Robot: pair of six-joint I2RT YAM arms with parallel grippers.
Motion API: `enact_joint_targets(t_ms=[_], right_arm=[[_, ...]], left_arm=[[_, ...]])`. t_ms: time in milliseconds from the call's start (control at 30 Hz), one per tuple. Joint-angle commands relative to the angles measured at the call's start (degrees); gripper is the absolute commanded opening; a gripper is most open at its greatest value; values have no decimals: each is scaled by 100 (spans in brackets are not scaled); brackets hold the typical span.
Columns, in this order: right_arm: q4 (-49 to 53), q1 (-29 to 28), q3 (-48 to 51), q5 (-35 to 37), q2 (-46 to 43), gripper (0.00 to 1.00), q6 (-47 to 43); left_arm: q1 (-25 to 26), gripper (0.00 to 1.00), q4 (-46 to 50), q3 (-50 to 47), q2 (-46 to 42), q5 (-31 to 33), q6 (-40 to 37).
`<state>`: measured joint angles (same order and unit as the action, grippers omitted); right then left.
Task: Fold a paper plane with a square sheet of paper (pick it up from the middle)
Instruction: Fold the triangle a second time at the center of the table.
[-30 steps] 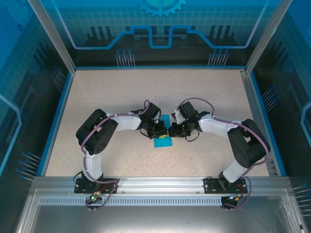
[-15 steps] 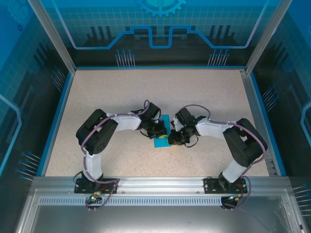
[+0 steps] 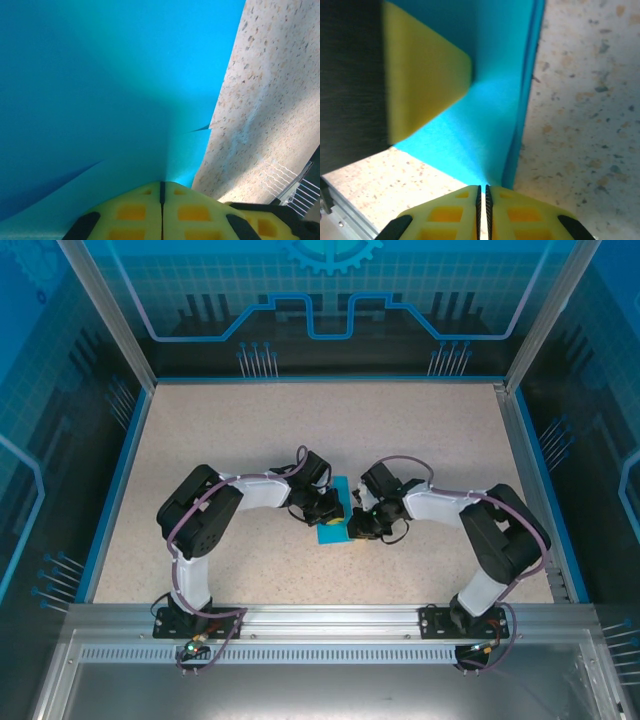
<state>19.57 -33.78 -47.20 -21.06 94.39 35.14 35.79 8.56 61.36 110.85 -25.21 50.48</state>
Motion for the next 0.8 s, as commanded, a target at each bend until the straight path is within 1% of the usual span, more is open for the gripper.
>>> enact_joint_targets(t_ms=[0,233,467,633,767], right_arm=[[-18,-76,-98,-84,-208,14,19],[-127,-68,-77,90,316,13,45],[310,-42,69,415,448,12,-74],[544,68,194,523,483,12,-130],[683,121,196,568,568,12,-112]], left_arm=[[5,7,134,-6,236,76,-51],[6,6,112,-17,236,52,-53],[-53,6,69,-37,227,21,-156],[-260,6,-78,-92,231,-93,-345],[-511,7,-484,-326,261,-323,-455]])
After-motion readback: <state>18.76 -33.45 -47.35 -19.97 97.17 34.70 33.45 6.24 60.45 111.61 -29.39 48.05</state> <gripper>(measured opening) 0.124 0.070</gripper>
